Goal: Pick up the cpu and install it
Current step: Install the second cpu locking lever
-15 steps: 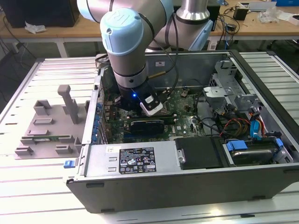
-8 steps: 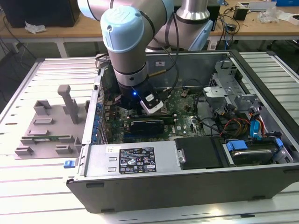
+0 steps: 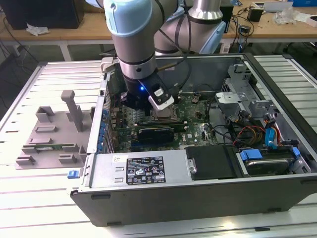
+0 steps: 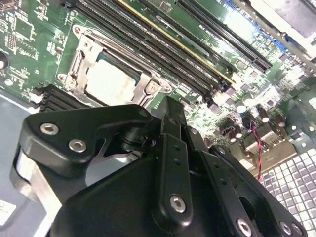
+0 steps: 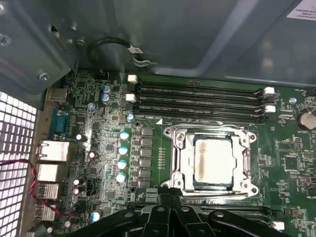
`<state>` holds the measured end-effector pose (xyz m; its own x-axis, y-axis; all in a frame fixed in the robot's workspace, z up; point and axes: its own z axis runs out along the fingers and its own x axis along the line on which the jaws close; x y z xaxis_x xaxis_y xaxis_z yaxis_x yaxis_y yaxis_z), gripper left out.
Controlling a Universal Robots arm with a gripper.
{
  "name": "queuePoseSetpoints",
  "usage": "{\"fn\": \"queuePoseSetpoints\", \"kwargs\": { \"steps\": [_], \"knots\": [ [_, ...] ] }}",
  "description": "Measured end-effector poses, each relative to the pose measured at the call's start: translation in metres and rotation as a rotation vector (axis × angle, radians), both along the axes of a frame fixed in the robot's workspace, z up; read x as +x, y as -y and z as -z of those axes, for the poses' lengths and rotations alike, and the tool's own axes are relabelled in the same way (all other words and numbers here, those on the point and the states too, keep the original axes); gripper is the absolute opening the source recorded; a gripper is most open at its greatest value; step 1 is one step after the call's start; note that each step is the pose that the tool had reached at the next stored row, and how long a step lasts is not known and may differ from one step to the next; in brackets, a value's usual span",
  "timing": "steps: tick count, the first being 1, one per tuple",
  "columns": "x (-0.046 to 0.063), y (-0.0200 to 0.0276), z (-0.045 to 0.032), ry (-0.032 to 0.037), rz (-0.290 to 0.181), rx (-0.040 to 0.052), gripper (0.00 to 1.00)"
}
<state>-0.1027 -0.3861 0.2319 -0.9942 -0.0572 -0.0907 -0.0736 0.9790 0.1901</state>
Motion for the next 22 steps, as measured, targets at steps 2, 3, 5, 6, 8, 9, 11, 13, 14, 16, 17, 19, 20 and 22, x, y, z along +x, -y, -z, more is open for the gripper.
{"fn": "queuePoseSetpoints", "kwargs": {
  "steps": [2,3,5,6,8,9,11,13,14,16,17,19,20,22],
  "knots": [
    [0.007,0.0000,-0.0001,-0.0002,0.006,-0.0002,0.11],
    [0.010,0.0000,-0.0001,-0.0001,0.010,-0.0002,0.11],
    [0.017,0.0000,-0.0001,-0.0001,0.023,-0.0002,0.11],
    [0.022,0.0000,-0.0001,-0.0002,0.031,-0.0002,0.11],
    [0.025,-0.0017,-0.0001,-0.0003,0.034,-0.0003,0.11],
    [0.028,-0.0037,-0.0001,-0.0002,0.036,-0.0002,0.11],
    [0.032,-0.0064,0.0000,-0.0002,0.038,-0.0001,0.11],
    [0.036,-0.0074,-0.0001,-0.0001,0.041,-0.0002,0.11],
    [0.038,-0.0077,0.0000,-0.0001,0.043,-0.0002,0.11],
    [0.044,-0.0086,-0.0001,-0.0002,0.047,-0.0002,0.11],
    [0.047,-0.0106,-0.0001,-0.0002,0.049,-0.0005,0.11],
    [0.049,-0.0146,-0.0001,-0.0002,0.049,-0.0007,0.11],
    [0.050,-0.0168,0.0000,-0.0001,0.049,-0.0007,0.11],
    [0.051,-0.0192,0.0000,-0.0001,0.049,-0.0007,0.11]
  ]
}}
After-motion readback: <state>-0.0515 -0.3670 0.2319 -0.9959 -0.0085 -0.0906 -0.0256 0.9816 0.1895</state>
